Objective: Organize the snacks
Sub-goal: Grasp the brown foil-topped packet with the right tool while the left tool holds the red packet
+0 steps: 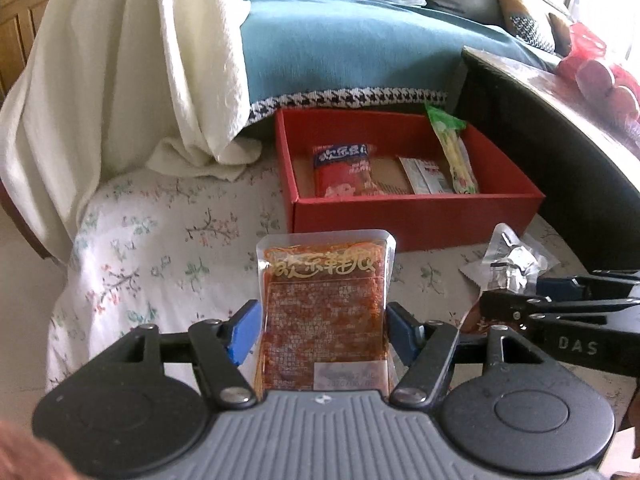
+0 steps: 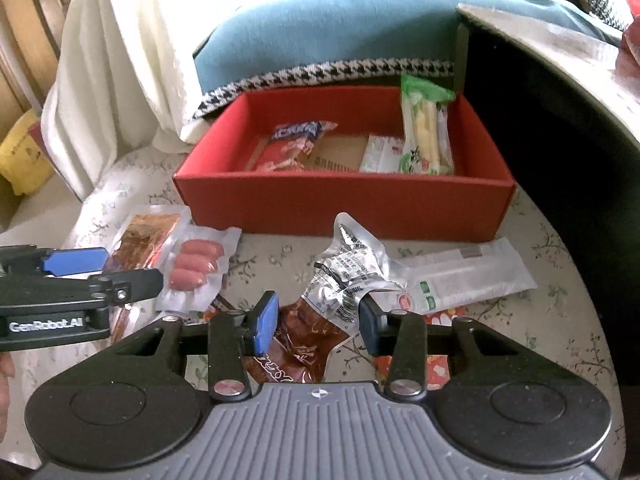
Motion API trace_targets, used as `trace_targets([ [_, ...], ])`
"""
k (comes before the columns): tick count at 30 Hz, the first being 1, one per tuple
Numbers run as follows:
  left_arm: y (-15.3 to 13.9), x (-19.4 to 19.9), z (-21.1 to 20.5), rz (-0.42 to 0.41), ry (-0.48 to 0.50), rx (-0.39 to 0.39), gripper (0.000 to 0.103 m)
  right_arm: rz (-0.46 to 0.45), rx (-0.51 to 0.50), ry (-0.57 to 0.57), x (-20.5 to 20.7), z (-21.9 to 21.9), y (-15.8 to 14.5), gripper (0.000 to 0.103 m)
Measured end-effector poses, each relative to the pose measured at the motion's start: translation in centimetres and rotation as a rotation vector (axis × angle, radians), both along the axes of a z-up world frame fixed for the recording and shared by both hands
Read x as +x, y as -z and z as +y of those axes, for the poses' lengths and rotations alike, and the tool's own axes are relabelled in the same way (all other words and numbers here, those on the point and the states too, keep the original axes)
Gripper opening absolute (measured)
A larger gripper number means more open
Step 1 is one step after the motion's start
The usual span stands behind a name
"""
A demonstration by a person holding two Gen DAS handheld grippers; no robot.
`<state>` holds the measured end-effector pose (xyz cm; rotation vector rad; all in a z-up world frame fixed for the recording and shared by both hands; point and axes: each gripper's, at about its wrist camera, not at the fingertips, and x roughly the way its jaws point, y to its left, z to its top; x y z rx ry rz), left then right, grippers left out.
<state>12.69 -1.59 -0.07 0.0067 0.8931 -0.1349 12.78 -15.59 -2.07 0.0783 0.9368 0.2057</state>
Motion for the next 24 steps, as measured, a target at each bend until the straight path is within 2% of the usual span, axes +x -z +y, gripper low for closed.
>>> trace_targets([
  [13,-0.2,0.0,-1.4,-0.034,0.018,0.060,0.060,-0.056,0.011,0.027,-0.1,-0.8,-1.5,0.050],
  [14,-0.3,0.1,-1.5,-0.038,0.019,0.065,0.060,-0.059,0.011,0.028,-0.1,-0.9,-1.6,0.048],
  [15,-0.3,0.1,-1.6,-0.040,0.020,0.068,0.060,-0.063,0.011,0.030,-0.1,-0.9,-1.7,0.041],
  [16,-0.3,0.1,-1.6,-0.041,0.020,0.069,0.060,-0.067,0.012,0.032,-0.1,-1.0,-1.8,0.027],
  [17,-0.4,0.2,-1.7,-0.042,0.020,0.069,0.060,-0.071,0.019,0.035,-0.1,-1.1,-2.0,0.022],
  [21,-0.4,0.6,-1.9,-0.043,0.011,0.066,0.060,-0.086,0.017,0.050,0.3,-1.5,-2.4,0.022],
  [24,-0.3,0.6,-1.7,-0.042,0.007,0.061,0.060,-0.057,0.023,0.055,0.8,-1.8,-1.7,0.022],
])
